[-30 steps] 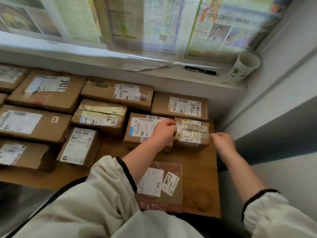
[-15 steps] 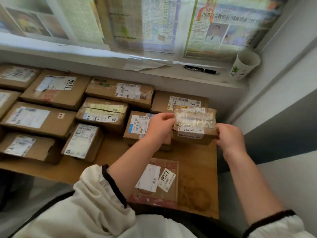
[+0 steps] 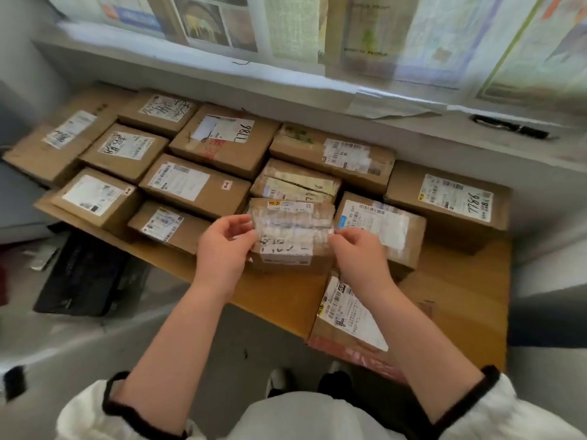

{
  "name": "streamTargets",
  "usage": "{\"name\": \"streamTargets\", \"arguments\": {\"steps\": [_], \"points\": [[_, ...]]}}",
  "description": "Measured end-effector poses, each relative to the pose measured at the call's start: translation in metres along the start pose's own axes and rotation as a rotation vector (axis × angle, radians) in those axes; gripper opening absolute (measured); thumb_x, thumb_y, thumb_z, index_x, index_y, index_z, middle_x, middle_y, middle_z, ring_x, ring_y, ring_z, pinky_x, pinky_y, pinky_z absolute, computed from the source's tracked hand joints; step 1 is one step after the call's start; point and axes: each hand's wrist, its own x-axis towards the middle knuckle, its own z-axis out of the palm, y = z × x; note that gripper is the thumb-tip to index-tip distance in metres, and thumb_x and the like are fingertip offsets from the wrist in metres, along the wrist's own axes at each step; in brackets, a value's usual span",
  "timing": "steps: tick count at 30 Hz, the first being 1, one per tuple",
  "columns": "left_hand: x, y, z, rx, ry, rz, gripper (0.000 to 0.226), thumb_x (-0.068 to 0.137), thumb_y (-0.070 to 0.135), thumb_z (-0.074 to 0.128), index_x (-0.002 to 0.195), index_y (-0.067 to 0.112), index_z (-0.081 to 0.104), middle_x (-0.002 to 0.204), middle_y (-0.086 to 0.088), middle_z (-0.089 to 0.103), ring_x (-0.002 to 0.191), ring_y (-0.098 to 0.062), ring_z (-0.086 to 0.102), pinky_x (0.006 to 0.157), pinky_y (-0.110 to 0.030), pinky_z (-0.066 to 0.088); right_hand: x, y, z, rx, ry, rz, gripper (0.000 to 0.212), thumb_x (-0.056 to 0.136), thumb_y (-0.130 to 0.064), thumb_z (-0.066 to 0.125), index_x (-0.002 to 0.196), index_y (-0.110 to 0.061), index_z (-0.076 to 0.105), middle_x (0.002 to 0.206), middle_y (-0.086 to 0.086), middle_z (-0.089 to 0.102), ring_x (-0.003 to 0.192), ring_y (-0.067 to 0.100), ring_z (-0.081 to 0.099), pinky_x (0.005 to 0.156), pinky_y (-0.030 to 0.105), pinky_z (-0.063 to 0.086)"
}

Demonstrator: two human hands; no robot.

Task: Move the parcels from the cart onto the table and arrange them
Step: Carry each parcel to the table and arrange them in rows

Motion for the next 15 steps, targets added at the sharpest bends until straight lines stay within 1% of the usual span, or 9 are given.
{"name": "streamTargets", "arguments": {"steps": [1,2,4,5,6,8,10,12,15], "points": [[-0.001,-0.007,-0.006,-0.006,0.006,-0.031,0.033,0.087,0.012,0.064,0.117,0.025,0.058,0.097,0.007,0.067,0.088,-0.008,0.066,0.067,-0.024,0.055,0.002,0.003,0.007,-0.012,-0.02,0.012,0.029,0.088,-0.02,0.049,0.089,0.004,0.065,0.078,0.022,0.063,0.072,0.036,0.057,0.067,0.047,0.051],[-0.004,-0.014,-0.01,-0.024,0.009,-0.07,0.041,0.088,0.01,0.063,0.126,0.022,0.053,0.095,0.005,0.067,0.085,-0.009,0.067,0.064,-0.023,0.055,0.005,0.006,0.012,-0.025,-0.032,0.03,0.026,0.088,-0.02,0.05,0.09,0.0,0.066,0.084,0.02,0.066,0.078,0.034,0.06,0.073,0.048,0.053],[-0.011,-0.029,-0.012,-0.078,0.001,-0.146,0.053,0.088,0.007,0.063,0.136,0.018,0.044,0.092,0.001,0.067,0.079,-0.009,0.069,0.058,-0.021,0.055,0.013,0.009,0.017,-0.049,-0.056,0.047,0.017,0.089,-0.019,0.052,0.092,-0.014,0.068,0.09,0.005,0.068,0.086,0.021,0.063,0.079,0.042,0.055],[-0.015,-0.036,-0.011,-0.106,-0.006,-0.186,0.056,0.088,0.007,0.063,0.138,0.016,0.041,0.092,-0.002,0.067,0.077,-0.01,0.07,0.056,-0.022,0.055,0.018,0.01,0.019,-0.079,-0.073,0.042,0.016,0.089,-0.019,0.053,0.097,-0.018,0.068,0.092,-0.001,0.067,0.089,0.016,0.062,0.08,0.038,0.054],[-0.02,-0.042,-0.009,-0.132,-0.01,-0.227,0.058,0.087,0.007,0.063,0.139,0.016,0.039,0.092,-0.004,0.067,0.076,-0.011,0.07,0.056,-0.023,0.055,0.025,0.01,0.019,-0.127,-0.088,0.03,0.018,0.09,-0.018,0.054,0.102,-0.018,0.067,0.094,-0.003,0.066,0.09,0.014,0.061,0.08,0.035,0.054],[-0.027,-0.051,-0.004,-0.183,-0.002,-0.29,0.057,0.086,0.01,0.065,0.135,0.018,0.038,0.095,-0.007,0.066,0.074,-0.012,0.07,0.056,-0.024,0.055,0.038,0.008,0.016,-0.242,-0.111,-0.019,0.02,0.09,-0.018,0.056,0.107,-0.018,0.067,0.096,-0.004,0.065,0.088,0.01,0.059,0.071,0.025,0.052],[-0.031,-0.056,0.005,-0.252,0.007,-0.334,0.052,0.086,0.012,0.066,0.126,0.024,0.036,0.097,-0.009,0.066,0.07,-0.012,0.07,0.055,-0.023,0.055,0.053,0.001,0.01,-0.353,-0.151,-0.089,0.018,0.09,-0.021,0.057,0.106,-0.02,0.068,0.094,-0.007,0.063,0.083,0.003,0.055,0.062,0.015,0.041],[-0.035,-0.056,0.013,-0.338,0.014,-0.376,0.048,0.087,0.014,0.066,0.12,0.025,0.033,0.096,-0.012,0.066,0.069,-0.013,0.071,0.054,-0.024,0.055,0.066,-0.009,0.003,-0.454,-0.215,-0.14,0.016,0.089,-0.022,0.059,0.103,-0.022,0.068,0.09,-0.01,0.061,0.079,0.0,0.052,0.06,0.012,0.036],[-0.041,-0.055,0.023,-0.426,0.002,-0.403,0.047,0.087,0.013,0.065,0.12,0.023,0.033,0.09,-0.015,0.067,0.069,-0.019,0.071,0.055,-0.025,0.055,0.082,-0.02,-0.004,-0.562,-0.289,-0.189,0.009,0.088,-0.024,0.062,0.094,-0.027,0.067,0.08,-0.016,0.06,0.075,-0.002,0.054,0.058,0.011,0.036]]}}
